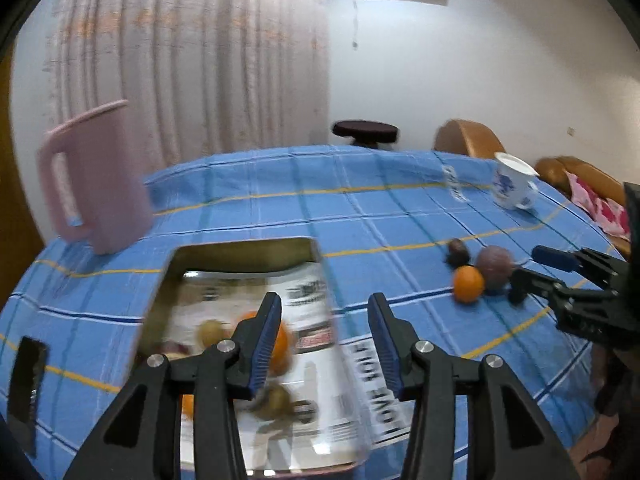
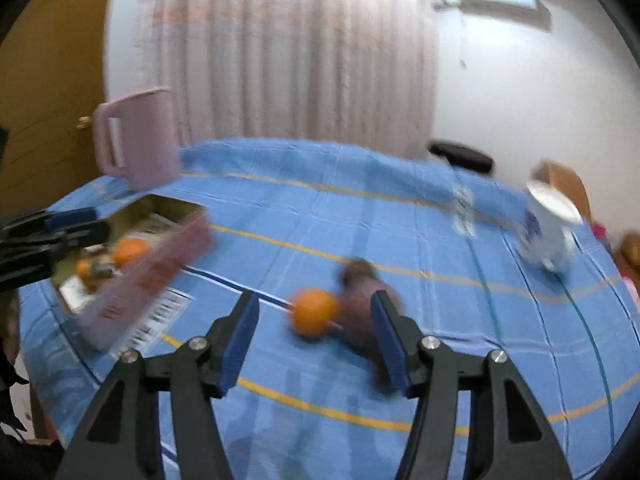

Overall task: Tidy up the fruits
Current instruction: 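Grasp an orange with the left tool while the right tool grasps a dark brown round fruit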

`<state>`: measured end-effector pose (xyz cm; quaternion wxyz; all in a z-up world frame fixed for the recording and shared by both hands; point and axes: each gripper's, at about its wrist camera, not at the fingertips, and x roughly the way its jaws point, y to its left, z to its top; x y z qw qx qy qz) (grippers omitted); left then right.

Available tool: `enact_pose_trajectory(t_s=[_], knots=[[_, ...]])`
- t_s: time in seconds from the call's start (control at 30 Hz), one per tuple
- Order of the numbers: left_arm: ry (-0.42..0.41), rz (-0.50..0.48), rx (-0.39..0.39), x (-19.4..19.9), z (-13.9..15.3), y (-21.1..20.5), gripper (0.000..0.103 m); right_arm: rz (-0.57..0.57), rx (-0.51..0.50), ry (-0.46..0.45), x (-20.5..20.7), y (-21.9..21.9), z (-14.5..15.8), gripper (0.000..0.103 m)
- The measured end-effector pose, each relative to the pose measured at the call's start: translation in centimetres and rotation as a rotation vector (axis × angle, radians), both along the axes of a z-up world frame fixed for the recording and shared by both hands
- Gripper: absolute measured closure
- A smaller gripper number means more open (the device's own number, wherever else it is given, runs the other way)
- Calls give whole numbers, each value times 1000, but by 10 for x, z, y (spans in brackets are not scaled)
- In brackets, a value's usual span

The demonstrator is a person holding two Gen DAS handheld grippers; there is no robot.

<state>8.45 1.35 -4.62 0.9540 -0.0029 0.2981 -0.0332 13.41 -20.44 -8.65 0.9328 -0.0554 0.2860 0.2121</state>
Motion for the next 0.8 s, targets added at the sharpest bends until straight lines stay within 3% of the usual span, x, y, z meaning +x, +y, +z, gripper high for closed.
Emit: enact_pose_trajectory(t_s=[0.1, 0.27, 0.37, 0.43, 0.57, 0.8], knots=[[8, -45, 4, 11, -2, -25, 35, -31, 1, 66, 13, -16, -8, 42], [50, -107, 20, 31, -8, -60, 35, -13, 22, 143, 29, -25, -16, 43], [62, -139, 20, 38, -9, -75, 35, 4, -16, 184, 33, -19, -24, 45], [69, -162, 17, 42, -11, -84, 35, 10, -10, 205, 36, -19, -27, 52], [111, -202, 32, 57, -22, -103, 35, -2, -13, 228, 40, -23, -31, 62], [150, -217, 29, 71, -32, -114, 35, -64, 58, 202, 37, -41, -25, 63]])
